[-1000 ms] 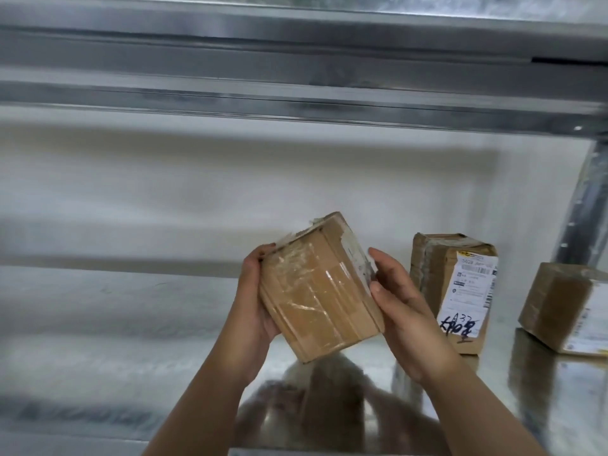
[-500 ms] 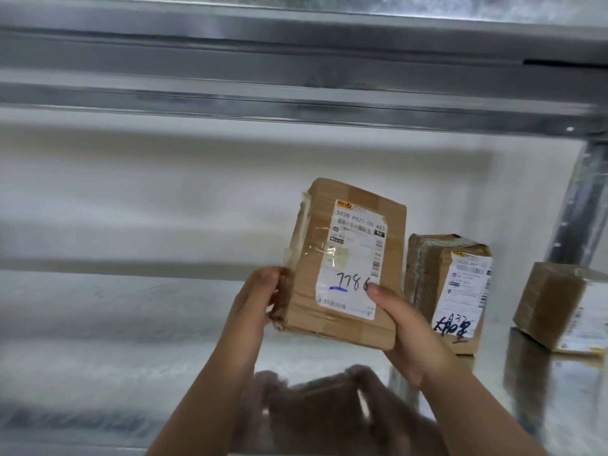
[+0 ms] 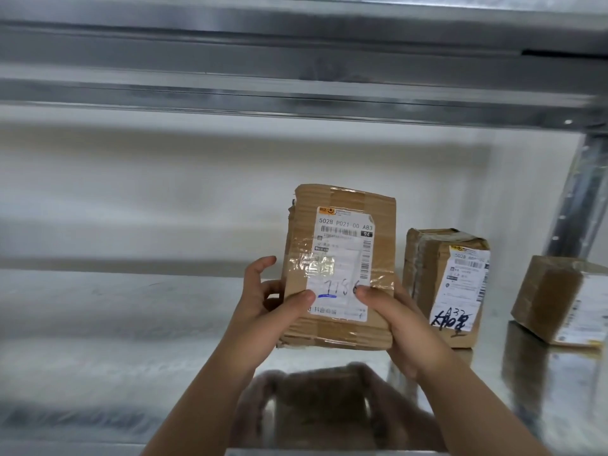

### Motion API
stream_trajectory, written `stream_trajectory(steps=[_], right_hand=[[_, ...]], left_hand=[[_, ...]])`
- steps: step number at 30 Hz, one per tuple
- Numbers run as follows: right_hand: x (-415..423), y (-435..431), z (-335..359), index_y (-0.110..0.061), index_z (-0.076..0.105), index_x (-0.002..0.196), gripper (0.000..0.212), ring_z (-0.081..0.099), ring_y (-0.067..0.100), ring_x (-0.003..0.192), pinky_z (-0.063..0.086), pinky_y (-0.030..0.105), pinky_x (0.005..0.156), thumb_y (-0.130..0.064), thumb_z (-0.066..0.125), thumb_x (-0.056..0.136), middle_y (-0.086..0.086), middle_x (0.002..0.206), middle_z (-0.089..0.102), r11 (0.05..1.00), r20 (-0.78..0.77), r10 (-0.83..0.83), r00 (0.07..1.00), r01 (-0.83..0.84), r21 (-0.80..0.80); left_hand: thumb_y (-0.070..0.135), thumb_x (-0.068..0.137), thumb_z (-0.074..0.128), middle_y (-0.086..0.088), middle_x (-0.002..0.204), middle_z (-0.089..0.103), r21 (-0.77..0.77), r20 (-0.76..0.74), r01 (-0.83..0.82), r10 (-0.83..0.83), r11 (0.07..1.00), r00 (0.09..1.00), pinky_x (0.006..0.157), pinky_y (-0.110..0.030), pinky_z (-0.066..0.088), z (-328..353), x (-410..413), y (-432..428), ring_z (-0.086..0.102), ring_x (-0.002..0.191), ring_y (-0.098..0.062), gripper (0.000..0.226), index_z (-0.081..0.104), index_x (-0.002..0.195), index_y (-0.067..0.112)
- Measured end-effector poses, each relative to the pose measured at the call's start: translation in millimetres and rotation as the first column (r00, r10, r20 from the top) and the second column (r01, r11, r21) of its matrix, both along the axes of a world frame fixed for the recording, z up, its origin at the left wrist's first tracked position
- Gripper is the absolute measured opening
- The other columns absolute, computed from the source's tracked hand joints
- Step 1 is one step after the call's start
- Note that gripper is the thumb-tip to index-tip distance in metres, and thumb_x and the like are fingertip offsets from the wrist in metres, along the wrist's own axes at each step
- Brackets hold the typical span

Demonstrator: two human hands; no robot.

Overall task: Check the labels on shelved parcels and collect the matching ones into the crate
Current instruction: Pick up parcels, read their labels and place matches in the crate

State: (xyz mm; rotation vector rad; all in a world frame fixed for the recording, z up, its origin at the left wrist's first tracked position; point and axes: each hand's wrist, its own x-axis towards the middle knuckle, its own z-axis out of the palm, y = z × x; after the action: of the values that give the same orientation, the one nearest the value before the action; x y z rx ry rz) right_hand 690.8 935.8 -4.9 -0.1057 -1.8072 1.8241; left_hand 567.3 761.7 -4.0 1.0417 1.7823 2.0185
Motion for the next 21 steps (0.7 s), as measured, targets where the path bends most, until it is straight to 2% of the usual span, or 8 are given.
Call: stream_trajectory(steps=[3,7,8,11,14,16,18,21], right_hand=[[1.7,-1.8,0.9,-0.038,0.055,0.143,0.068,0.068,0.024,0.126,0.043,0.056,0.118,-0.04,0.076,0.078,-0.004,0.13,0.075,1.0,0.004,0.001,1.0,-0.001,0.0],[1.0,-2.1,2.5,-0.036,0.046,0.154,0.095,0.058,0.024,0.139,0.038,0.055,0.121,-0.074,0.078,0.073,-0.004,0.143,0.067,0.998,-0.036,-0.052,0.998,0.051,-0.029],[0.8,-0.2,3.2,-0.032,0.049,0.153,0.091,0.057,0.024,0.14,0.039,0.055,0.121,-0.073,0.077,0.077,-0.002,0.144,0.066,0.997,-0.058,-0.069,0.996,0.067,-0.033],[0.0,2.0,3.9,-0.024,0.07,0.134,0.046,0.067,0.023,0.128,0.046,0.053,0.116,-0.039,0.065,0.092,0.003,0.132,0.074,0.995,-0.119,-0.103,0.988,0.101,-0.025],[-0.5,0.5,2.8,-0.024,0.066,0.138,0.043,0.068,0.025,0.126,0.047,0.053,0.115,-0.028,0.07,0.095,0.005,0.131,0.074,0.994,-0.155,-0.107,0.982,0.109,0.01],[0.4,-1.2,0.7,-0.033,0.053,0.149,0.061,0.067,0.026,0.127,0.051,0.052,0.11,-0.025,0.069,0.091,0.003,0.136,0.07,0.998,-0.135,-0.039,0.99,0.044,0.034],[0.2,-2.1,-2.7,-0.04,0.044,0.152,0.072,0.069,0.024,0.125,0.055,0.045,0.102,-0.024,0.069,0.086,0.0,0.137,0.07,0.995,-0.074,0.056,0.996,-0.05,0.087],[-0.3,-2.3,-8.4,-0.033,0.044,0.152,0.081,0.07,0.018,0.122,0.052,0.037,0.1,-0.03,0.076,0.079,-0.004,0.132,0.074,0.99,0.008,0.088,0.996,-0.088,0.114]], left_hand=[[0.047,0.064,0.076,0.0,0.117,0.075,0.056,0.014,0.026,-0.027,0.998,1.0,0.076,-0.021,0.061,-0.8,1.7,-0.6,0.075,0.1,-0.011,0.087,0.036,0.141,0.037],[0.033,0.084,0.07,0.004,0.107,0.08,0.131,-0.01,-0.06,0.062,0.99,0.998,0.07,-0.016,0.059,1.4,1.9,0.1,0.077,0.095,-0.011,0.045,0.055,0.127,0.035],[0.026,0.089,0.071,0.003,0.105,0.08,0.153,-0.024,-0.132,0.137,0.979,0.99,0.068,-0.018,0.059,1.1,-0.1,1.2,0.077,0.093,-0.01,0.037,0.057,0.122,0.034],[0.011,0.096,0.069,0.003,0.109,0.074,0.2,-0.058,-0.284,0.301,0.938,0.952,0.061,-0.019,0.059,-0.4,-5.1,2.3,0.076,0.086,-0.002,0.032,0.058,0.117,0.033],[0.021,0.103,0.059,0.005,0.112,0.073,0.199,-0.081,-0.234,0.254,0.952,0.964,0.062,-0.017,0.056,-2.1,-5.6,2.9,0.073,0.087,0.002,0.02,0.062,0.121,0.031],[0.047,0.1,0.056,0.015,0.116,0.072,0.152,-0.069,-0.073,0.084,0.986,0.994,0.074,-0.02,0.057,-2.5,-2.3,2.9,0.072,0.101,-0.001,0.03,0.056,0.129,0.041],[0.061,0.089,0.069,0.021,0.131,0.066,0.106,-0.085,0.087,-0.078,0.99,0.993,0.09,-0.027,0.055,-5.4,-1.7,3.5,0.067,0.118,-0.003,0.063,0.042,0.143,0.048],[0.049,0.07,0.081,0.013,0.147,0.055,0.037,-0.187,0.183,-0.173,0.982,0.967,0.104,-0.04,0.055,-10.3,-2.5,6.8,0.057,0.134,-0.012,0.106,0.022,0.158,0.042]])
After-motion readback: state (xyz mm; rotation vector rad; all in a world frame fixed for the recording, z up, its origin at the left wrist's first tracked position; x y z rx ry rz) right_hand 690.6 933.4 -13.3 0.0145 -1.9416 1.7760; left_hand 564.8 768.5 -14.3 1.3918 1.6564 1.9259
